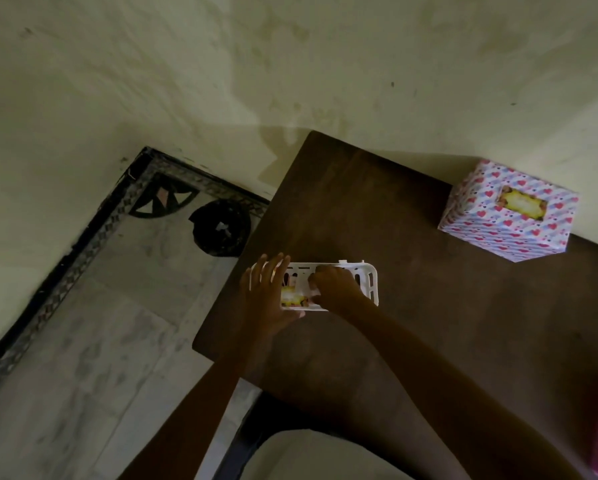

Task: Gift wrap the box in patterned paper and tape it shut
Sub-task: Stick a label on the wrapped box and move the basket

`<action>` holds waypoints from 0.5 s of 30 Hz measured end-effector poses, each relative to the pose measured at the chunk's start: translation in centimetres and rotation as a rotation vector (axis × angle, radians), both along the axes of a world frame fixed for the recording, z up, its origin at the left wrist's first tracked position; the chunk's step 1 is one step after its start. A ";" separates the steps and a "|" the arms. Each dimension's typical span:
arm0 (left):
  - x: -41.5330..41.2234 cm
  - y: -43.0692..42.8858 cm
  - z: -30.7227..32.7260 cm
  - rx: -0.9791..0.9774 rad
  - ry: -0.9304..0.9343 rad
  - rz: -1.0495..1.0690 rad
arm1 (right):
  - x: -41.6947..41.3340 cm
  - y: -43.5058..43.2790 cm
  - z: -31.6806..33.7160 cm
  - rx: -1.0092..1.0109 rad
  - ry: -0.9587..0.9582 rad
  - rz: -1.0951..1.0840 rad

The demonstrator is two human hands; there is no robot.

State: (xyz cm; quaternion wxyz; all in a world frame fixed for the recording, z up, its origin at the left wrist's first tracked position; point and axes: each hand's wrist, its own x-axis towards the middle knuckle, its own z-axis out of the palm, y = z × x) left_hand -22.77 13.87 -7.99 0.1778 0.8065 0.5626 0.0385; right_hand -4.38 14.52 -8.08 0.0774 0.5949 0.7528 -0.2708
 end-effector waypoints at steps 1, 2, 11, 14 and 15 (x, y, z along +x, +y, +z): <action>0.0 0.1 0.1 -0.005 0.004 -0.008 | 0.1 0.1 0.0 -0.001 -0.001 0.003; 0.0 0.3 0.1 -0.016 0.008 -0.015 | 0.1 0.2 -0.1 -0.001 -0.008 0.009; 0.5 1.8 0.2 -0.047 0.032 -0.069 | 0.1 0.8 -0.2 -0.037 0.013 -0.004; 0.6 2.2 0.2 -0.050 0.048 -0.091 | 0.1 0.9 -0.1 -0.043 0.016 -0.057; 0.6 2.2 0.2 -0.051 0.045 -0.096 | -0.1 1.0 -0.1 -0.038 0.023 -0.096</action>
